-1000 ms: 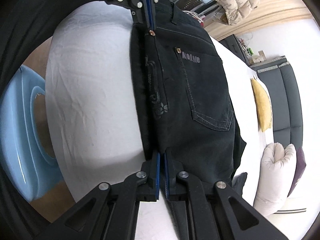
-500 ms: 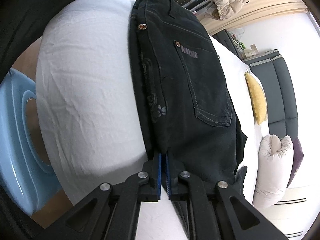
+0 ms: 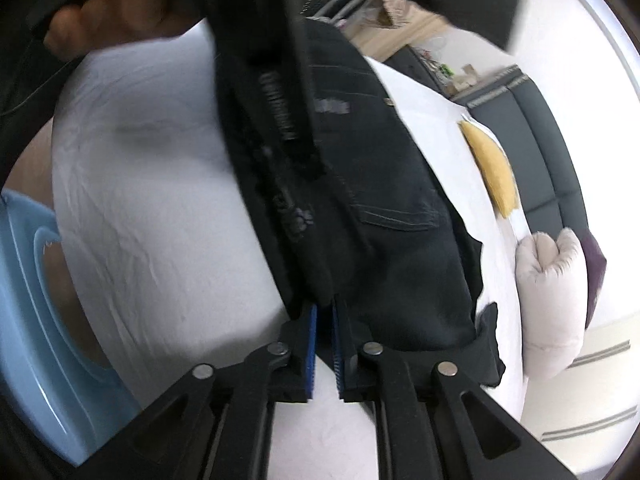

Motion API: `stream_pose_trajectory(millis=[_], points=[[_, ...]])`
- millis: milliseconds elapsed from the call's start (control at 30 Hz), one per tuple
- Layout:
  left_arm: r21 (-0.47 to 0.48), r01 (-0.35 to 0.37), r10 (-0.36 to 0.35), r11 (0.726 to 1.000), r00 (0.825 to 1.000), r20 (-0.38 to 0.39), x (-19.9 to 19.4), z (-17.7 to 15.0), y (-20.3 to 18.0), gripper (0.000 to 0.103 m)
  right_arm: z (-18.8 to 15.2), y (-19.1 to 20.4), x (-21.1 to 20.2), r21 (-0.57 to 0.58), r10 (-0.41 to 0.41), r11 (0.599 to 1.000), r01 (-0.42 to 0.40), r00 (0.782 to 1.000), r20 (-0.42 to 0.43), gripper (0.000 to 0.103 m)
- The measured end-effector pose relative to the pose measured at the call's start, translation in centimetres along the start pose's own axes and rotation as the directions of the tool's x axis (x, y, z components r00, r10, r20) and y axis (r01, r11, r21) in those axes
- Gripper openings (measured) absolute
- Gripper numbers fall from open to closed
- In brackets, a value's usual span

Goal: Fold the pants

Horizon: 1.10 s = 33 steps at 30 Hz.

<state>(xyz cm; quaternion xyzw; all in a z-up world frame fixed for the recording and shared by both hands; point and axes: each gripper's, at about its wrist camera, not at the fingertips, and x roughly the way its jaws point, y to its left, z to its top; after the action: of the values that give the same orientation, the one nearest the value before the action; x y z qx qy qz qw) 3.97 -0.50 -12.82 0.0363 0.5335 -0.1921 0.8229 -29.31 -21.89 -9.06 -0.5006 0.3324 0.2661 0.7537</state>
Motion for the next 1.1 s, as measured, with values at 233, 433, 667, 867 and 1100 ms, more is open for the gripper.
stream_pose_trajectory(millis=[233, 433, 667, 867, 1100], points=[[-0.011, 0.0, -0.001, 1.0, 1.0, -0.017, 0.9, 1.3, -0.6, 0.013, -3.2, -11.5, -3.1, 0.482, 0.161, 0.849, -0.217, 0.975, 0.155, 0.078], [-0.034, -0.007, 0.007, 0.999, 1.0, -0.01, -0.2, -0.4, 0.7, 0.013, -8.2, -27.0, 2.0, 0.859, 0.055, 0.497, -0.121, 0.993, 0.108, 0.076], [-0.051, 0.001, -0.001, 0.999, 1.0, -0.007, 0.2, -0.3, 0.4, 0.013, -8.3, -35.7, 14.7, 0.951, 0.145, 0.296, 0.093, 0.979, -0.14, 0.07], [-0.076, 0.038, -0.039, 0.996, 0.999, -0.011, 0.0, -0.1, 1.7, 0.013, -8.4, -37.1, 24.0, 0.941, 0.239, 0.237, 0.241, 0.925, -0.297, 0.069], [-0.083, 0.049, -0.05, 0.995, 0.999, -0.011, -0.2, 0.1, 2.7, 0.013, -9.5, -37.4, 27.4, 0.944, 0.261, 0.219, 0.245, 0.918, -0.299, 0.026]])
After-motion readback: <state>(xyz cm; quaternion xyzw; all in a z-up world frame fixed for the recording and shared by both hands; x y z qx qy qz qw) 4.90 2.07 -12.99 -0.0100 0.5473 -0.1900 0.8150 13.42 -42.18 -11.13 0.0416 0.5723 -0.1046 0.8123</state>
